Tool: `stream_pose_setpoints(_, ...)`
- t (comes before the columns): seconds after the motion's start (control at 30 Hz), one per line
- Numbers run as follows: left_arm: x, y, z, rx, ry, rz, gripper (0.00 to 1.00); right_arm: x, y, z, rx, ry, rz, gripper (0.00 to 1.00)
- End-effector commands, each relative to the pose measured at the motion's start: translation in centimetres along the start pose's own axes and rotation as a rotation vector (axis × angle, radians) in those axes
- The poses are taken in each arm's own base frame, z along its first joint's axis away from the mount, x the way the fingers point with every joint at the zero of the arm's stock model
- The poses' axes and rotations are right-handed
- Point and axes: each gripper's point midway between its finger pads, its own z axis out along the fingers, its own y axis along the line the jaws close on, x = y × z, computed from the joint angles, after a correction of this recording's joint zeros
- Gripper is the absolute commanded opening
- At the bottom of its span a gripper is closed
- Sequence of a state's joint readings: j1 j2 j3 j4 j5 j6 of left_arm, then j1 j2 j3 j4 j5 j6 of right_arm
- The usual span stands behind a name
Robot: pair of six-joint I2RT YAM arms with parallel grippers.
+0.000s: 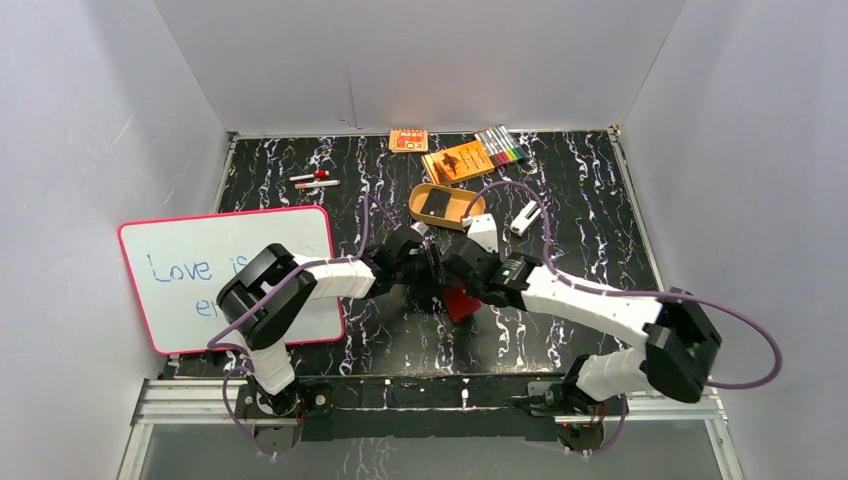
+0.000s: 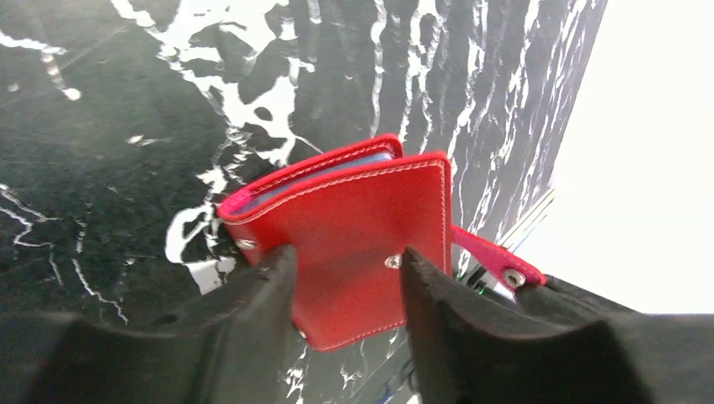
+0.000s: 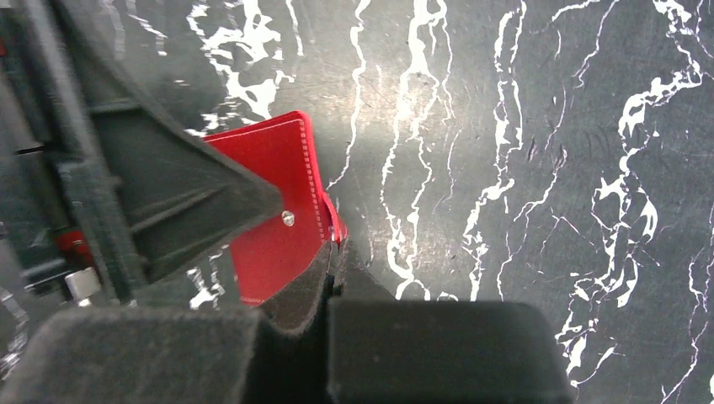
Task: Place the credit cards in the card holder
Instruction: Open the card holder at the center of the board.
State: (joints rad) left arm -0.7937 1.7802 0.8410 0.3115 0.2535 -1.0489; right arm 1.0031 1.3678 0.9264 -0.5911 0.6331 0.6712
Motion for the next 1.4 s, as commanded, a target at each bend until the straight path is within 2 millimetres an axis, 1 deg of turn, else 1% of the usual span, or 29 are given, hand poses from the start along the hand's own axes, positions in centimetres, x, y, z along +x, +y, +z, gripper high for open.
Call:
stream_pose_setpoints(0.0,-0.2,0.0,-2.0,-0.046,-0.009,0.035,0.61,-3.9,1.5,-3.7,-0.166,-0.099,0.056,0.0)
stream_pose_setpoints(0.07,-0.4,-0.5,-2.9,-0.041,-0.025,0.033,0.74,-4.5,2.4,-4.7,-0.243,-0.116,0.067,0.0)
stream_pose_setpoints(0.13,-0.6,-0.9,-3.8,-0.034,-0.043,0.033,0.81,-4.4,3.4,-5.1,-0.31,-0.115,0.075,0.0)
stream_pose_setpoints(0.23,-0.6,-0.8,-4.8,-0.041,-0.063,0.032,0.84,-4.0,4.5,-5.2,-0.374,-0.115,0.102,0.0)
stream_pose_setpoints(0.33,-0.3,0.3,-5.6,-0.073,-0.077,0.026,0.85,-4.1,5.6,-5.6,-0.451,-0.127,0.143,0.0)
stream_pose_setpoints(0.4,-0.1,0.9,-6.0,-0.083,-0.085,0.019,0.85,-4.0,5.7,-5.5,-0.454,-0.131,0.161,0.0)
stream_pose_setpoints(0.53,-0.1,1.4,-6.3,-0.098,-0.098,0.018,0.85,-2.8,3.7,-4.3,-0.337,-0.108,0.18,0.0)
stream_pose_setpoints(0.63,-0.2,1.8,-6.0,-0.114,-0.099,0.026,0.83,-1.9,1.6,-3.5,-0.227,-0.095,0.189,0.0)
stream_pose_setpoints(0.77,-0.5,1.2,-5.4,-0.104,-0.094,0.046,0.8,-0.8,-1.3,-3.1,-0.095,-0.088,0.213,0.0)
stream_pose_setpoints(0.9,-0.7,0.7,-4.5,-0.09,-0.077,0.065,0.79,0.4,-3.6,-2.8,0.012,-0.078,0.224,0.0)
stream_pose_setpoints(1.07,-1.0,-0.2,-4.0,-0.065,-0.065,0.077,0.79,0.9,-5.1,-2.7,0.08,-0.082,0.243,0.0)
stream_pose_setpoints(1.2,-1.2,-2.3,-4.0,0.015,-0.055,0.087,0.79,1.7,-7.1,-2.8,0.183,-0.074,0.272,0.0)
stream_pose_setpoints(1.27,-1.1,-3.5,-3.8,0.063,-0.038,0.095,0.78,2.0,-7.2,-2.6,0.19,-0.066,0.284,0.0)
stream_pose_setpoints(1.37,-0.8,-4.3,-3.1,0.095,-0.002,0.098,0.71,2.6,-7.0,-2.4,0.181,-0.053,0.294,0.0)
